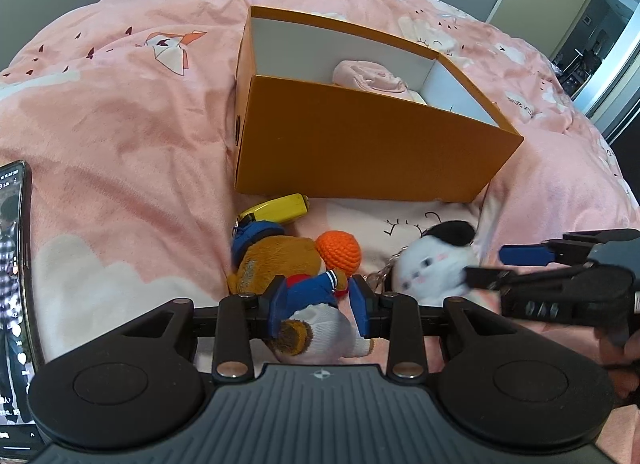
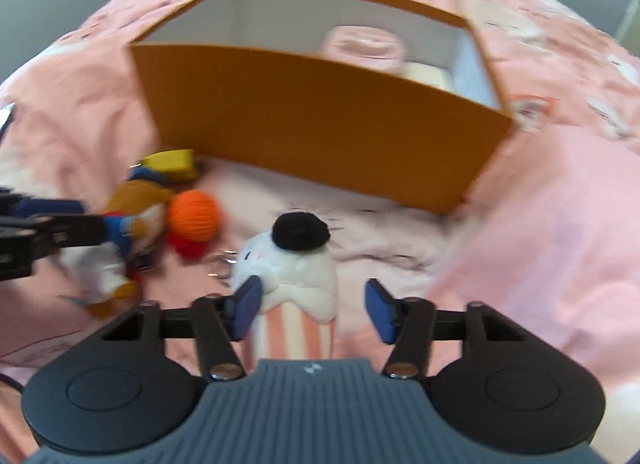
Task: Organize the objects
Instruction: 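Grasp the brown bear plush with the left tool while the right tool grasps the white plush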
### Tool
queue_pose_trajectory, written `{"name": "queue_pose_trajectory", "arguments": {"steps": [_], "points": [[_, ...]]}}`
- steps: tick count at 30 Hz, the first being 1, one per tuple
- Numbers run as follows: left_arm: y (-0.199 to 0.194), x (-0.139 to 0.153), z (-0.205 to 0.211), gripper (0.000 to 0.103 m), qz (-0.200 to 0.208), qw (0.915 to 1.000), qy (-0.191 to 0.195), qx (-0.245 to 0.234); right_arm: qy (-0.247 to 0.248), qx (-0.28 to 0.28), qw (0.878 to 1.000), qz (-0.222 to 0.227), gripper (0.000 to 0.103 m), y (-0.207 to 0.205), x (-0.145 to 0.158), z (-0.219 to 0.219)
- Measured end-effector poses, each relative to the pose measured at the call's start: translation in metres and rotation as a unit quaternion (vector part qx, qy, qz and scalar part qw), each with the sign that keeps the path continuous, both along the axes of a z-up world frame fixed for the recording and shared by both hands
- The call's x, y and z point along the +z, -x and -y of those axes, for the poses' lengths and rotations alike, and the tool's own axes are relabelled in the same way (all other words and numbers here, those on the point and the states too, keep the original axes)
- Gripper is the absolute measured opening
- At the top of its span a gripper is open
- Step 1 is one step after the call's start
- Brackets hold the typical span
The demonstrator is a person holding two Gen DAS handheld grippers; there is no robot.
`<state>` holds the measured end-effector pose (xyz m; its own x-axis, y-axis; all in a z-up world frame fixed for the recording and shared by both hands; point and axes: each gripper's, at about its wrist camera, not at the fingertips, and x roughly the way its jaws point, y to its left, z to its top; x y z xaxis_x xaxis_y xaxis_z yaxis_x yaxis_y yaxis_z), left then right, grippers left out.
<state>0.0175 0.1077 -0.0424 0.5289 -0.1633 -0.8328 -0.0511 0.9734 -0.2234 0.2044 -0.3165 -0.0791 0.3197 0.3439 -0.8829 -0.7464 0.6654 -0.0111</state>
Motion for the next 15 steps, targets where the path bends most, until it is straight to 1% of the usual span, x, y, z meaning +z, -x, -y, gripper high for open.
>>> {"name": "queue_pose_trajectory", "arguments": {"steps": [3, 4, 6, 9, 11, 13, 14, 15], "points": [[-0.001, -0.001, 0.001, 0.039, 0.000, 1.0000, 0.000, -0.001, 0.011, -0.032, 0.999, 0.002, 0.041, -0.011, -0.006, 0.015], [-0.001, -0.001, 0.001, 0.039, -0.001, 1.0000, -0.001, -0.001, 0.014, -0.040, 0.999, 0.000, 0.040, -0.013, -0.009, 0.019], [-0.001, -0.001, 0.002, 0.039, -0.001, 1.0000, -0.002, -0.004, 0.010, -0.050, 0.999, -0.007, 0.040, -0.017, -0.011, 0.025], [-0.001, 0.003, 0.004, 0.039, 0.005, 0.9999, -0.007, -0.009, -0.010, -0.057, 0.998, -0.024, 0.040, -0.024, -0.006, 0.029], [-0.002, 0.006, 0.005, 0.039, 0.011, 0.9998, -0.011, -0.009, -0.030, -0.063, 0.997, -0.037, 0.042, -0.028, -0.003, 0.031], [-0.007, 0.008, 0.006, 0.043, 0.009, 0.9997, -0.020, -0.007, -0.051, -0.066, 0.995, -0.060, 0.047, -0.035, -0.004, 0.034], [-0.010, 0.009, 0.009, 0.047, 0.006, 0.9995, -0.029, -0.014, -0.059, -0.068, 0.993, -0.073, 0.051, -0.038, -0.006, 0.034], [-0.015, 0.010, 0.013, 0.051, 0.002, 0.9987, -0.043, -0.028, -0.064, -0.069, 0.992, -0.083, 0.053, -0.040, -0.007, 0.034]]}}
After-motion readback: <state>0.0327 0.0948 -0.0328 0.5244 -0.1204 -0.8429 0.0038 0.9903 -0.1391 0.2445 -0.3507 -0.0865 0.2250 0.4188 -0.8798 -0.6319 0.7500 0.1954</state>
